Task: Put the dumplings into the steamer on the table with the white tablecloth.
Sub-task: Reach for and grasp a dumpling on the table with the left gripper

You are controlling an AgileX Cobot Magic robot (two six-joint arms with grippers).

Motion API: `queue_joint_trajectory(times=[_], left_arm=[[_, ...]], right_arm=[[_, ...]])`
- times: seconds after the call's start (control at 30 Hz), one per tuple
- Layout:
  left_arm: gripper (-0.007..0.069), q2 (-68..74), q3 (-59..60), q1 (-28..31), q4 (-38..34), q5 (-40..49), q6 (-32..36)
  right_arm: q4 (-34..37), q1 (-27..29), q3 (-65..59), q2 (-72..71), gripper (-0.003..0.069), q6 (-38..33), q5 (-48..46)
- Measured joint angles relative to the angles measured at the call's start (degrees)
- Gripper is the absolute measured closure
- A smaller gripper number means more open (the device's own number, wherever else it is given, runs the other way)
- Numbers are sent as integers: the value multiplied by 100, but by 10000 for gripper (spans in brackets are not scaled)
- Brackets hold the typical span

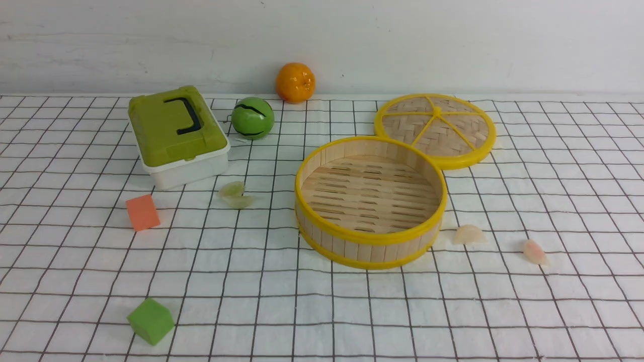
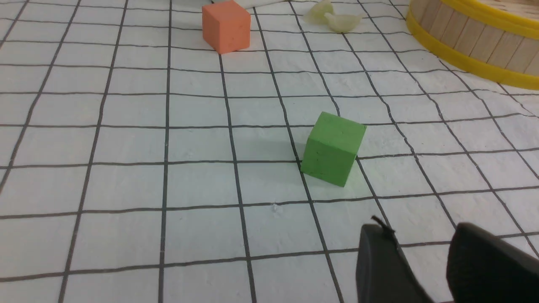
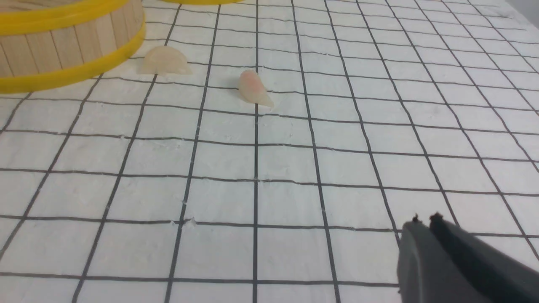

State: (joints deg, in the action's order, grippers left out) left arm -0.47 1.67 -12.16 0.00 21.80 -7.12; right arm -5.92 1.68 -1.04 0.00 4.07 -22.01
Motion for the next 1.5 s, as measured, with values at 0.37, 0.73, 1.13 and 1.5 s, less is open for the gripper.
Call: queue_joint_trajectory(times=[0.37, 0.73, 1.13, 1.5], left_arm=[[388, 0, 0, 0, 0, 0, 0], [388, 0, 0, 0, 0, -22, 0], [388, 0, 0, 0, 0, -598, 0], [388, 0, 0, 0, 0, -1590, 0]], right_arm=[[0, 0, 0, 0, 615, 0, 0], [0, 0, 0, 2, 598, 0, 0], [-4, 0, 0, 0, 579, 0, 0], [-4, 0, 0, 2, 566, 0, 6]])
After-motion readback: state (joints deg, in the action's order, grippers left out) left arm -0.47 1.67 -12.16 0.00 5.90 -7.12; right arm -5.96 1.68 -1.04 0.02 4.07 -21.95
